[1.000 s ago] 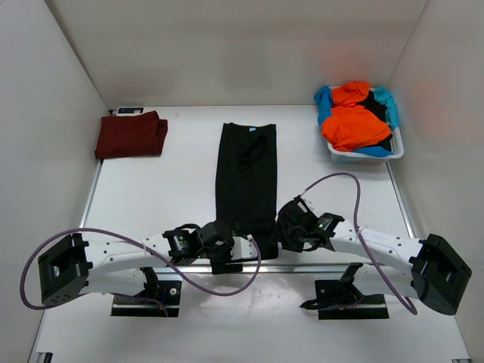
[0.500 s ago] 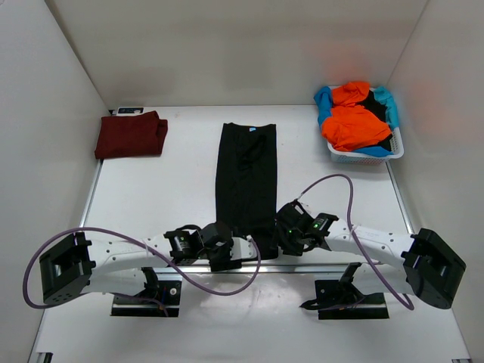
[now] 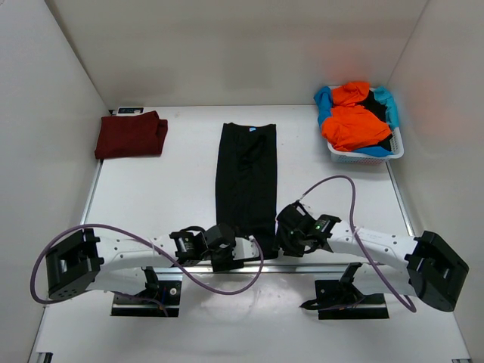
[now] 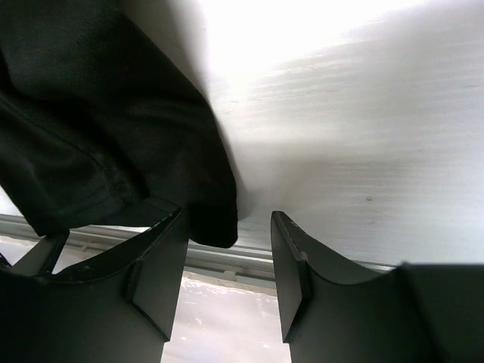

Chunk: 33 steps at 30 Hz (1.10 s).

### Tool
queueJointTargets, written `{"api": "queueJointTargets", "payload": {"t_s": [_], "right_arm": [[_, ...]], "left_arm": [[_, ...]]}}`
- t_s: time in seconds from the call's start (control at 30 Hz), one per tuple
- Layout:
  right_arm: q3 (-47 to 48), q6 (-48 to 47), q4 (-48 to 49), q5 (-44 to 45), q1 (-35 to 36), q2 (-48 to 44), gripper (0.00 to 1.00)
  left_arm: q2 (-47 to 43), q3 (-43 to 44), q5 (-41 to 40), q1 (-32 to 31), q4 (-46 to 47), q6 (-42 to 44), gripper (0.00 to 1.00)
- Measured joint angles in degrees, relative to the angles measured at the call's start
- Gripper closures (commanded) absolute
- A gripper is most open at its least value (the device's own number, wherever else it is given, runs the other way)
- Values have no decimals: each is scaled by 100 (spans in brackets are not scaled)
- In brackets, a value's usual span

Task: Fold and stack the t-shirts
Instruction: Grab the bottom of the folded rectangular tshirt with both arms

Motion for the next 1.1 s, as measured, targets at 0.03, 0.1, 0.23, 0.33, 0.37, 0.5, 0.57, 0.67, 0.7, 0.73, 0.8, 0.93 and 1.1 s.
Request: {"api": "queueJointTargets", "payload": {"t_s": [0.03, 0.1, 0.23, 0.33, 0.37, 0.5, 0.57, 0.67, 0.7, 0.73, 0.8, 0.93, 1.1], "right_arm": [[-39, 0, 7, 2, 0, -33, 56], [-101, 0, 11, -2, -4, -92, 56], [-136, -11, 35, -28, -68, -166, 54], [-136, -48, 87, -61, -70, -166, 52], [-133, -52, 98, -74, -70, -164, 52], [-96, -101, 129, -125, -48, -76, 52], [-68, -142, 177, -186, -48, 24, 52], [13, -192, 334, -306, -35, 247, 54], [42, -199, 407, -352, -26, 319, 56], [74, -201, 494, -422, -15, 420, 58], [153, -199, 634, -555, 7, 610, 69], [170, -142, 920, -774, 11, 890, 100], [160, -39, 935, -857, 15, 946, 100]], "left_arm": [[20, 0, -7, -11, 9, -4, 21], [52, 0, -33, -17, 22, -15, 23], [107, 0, -160, 11, 59, -66, 30], [120, 7, -234, 2, 57, -63, 51], [127, 11, -251, 0, 55, -79, 58], [131, 44, -302, 50, 15, -92, 81], [125, 44, -306, 94, -28, -94, 82], [81, 52, -304, 120, -173, -157, 82], [63, 63, -299, 122, -245, -197, 80], [50, 83, -293, 127, -317, -249, 80], [28, 114, -262, 138, -402, -341, 77], [-20, 129, -120, 181, -573, -562, 59], [-57, 131, -74, 216, -802, -796, 37]]}}
